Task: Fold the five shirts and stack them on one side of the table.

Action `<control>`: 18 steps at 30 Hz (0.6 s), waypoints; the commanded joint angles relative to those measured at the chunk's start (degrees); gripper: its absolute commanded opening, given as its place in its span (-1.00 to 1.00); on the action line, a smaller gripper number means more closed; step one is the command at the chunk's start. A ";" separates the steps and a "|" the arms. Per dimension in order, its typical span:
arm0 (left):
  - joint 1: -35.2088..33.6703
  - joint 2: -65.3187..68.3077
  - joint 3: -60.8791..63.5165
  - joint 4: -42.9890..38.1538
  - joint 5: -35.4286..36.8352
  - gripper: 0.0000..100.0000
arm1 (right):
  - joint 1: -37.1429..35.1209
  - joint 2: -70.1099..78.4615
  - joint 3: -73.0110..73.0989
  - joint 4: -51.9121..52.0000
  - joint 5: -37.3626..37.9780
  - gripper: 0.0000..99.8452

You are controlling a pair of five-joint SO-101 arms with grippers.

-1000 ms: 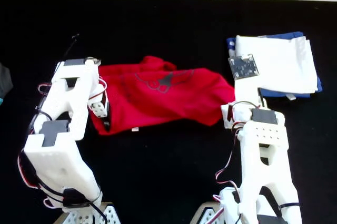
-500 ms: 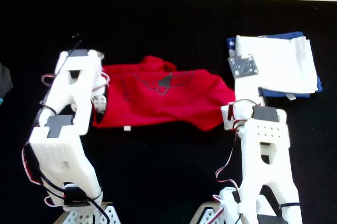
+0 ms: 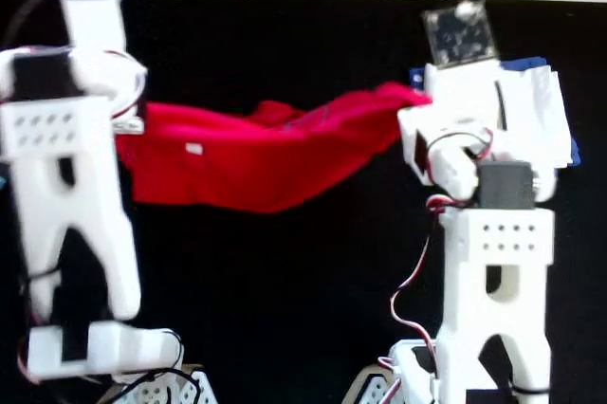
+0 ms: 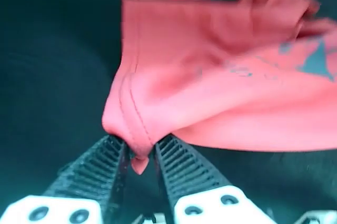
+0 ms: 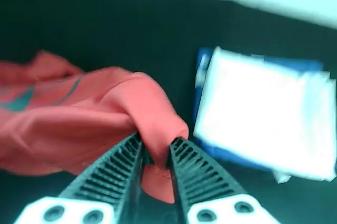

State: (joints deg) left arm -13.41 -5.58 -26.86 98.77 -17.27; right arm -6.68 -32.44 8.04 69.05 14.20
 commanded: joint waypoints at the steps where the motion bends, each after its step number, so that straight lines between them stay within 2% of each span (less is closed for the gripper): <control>1: -1.71 -8.22 -5.41 0.09 0.62 -0.98 | -0.40 -1.27 -14.73 2.68 -0.44 -0.99; 7: -5.14 -14.64 -9.19 0.09 0.62 -0.98 | -0.31 -1.27 -27.91 2.95 -0.18 -0.99; 10: -5.67 -16.57 -11.21 0.09 0.62 -0.98 | -0.31 -1.27 -31.08 2.95 2.64 -0.99; 18: -5.58 -13.49 -11.30 0.00 0.53 -0.98 | -0.40 -1.27 -25.63 4.70 2.64 -0.99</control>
State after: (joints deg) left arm -18.15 -20.44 -36.70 98.77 -17.19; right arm -6.68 -32.62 -18.51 73.63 16.31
